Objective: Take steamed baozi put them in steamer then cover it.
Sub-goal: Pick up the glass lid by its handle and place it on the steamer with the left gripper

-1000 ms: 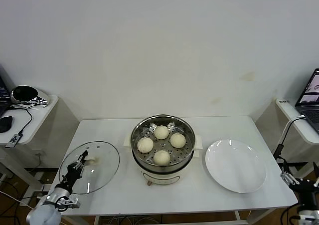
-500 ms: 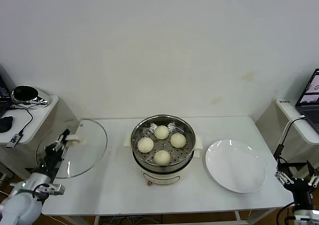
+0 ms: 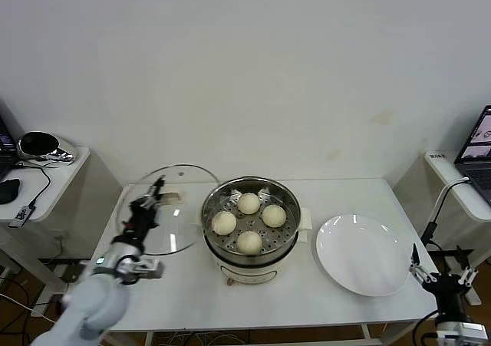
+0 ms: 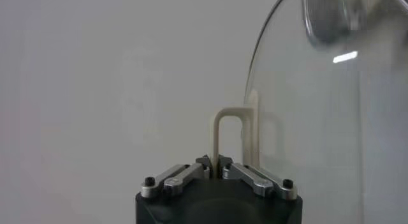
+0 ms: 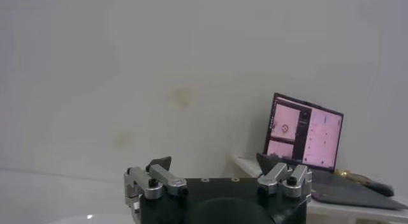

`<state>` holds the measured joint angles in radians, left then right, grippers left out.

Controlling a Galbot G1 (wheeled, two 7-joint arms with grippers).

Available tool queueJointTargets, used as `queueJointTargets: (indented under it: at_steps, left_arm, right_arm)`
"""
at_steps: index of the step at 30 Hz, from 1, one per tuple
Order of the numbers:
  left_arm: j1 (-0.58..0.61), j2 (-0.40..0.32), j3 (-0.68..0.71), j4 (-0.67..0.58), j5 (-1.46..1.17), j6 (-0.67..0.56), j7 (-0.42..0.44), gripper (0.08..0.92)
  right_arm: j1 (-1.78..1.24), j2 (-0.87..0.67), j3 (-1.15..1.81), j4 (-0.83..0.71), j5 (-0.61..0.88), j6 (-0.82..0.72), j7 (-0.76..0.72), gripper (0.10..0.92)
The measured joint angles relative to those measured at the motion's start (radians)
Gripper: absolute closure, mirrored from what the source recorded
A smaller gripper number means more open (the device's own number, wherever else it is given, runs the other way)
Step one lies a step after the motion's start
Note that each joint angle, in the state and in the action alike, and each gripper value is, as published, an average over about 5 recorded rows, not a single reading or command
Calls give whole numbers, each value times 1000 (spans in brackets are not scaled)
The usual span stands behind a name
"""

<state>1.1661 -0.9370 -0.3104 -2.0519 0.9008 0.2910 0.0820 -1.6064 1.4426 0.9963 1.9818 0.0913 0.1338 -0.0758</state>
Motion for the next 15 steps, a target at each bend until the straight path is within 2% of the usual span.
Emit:
queueJointTargets:
  at_steps: [6,15]
  left_arm:
    - [-110,-59,180,1,51,117,71,862]
    - [-229,-181,359,59,187,198,156,862]
  right_arm:
    - [6,13,-14,-11,-33,5,3,203]
    - [3,30,-35,-19,-67,15,3,203]
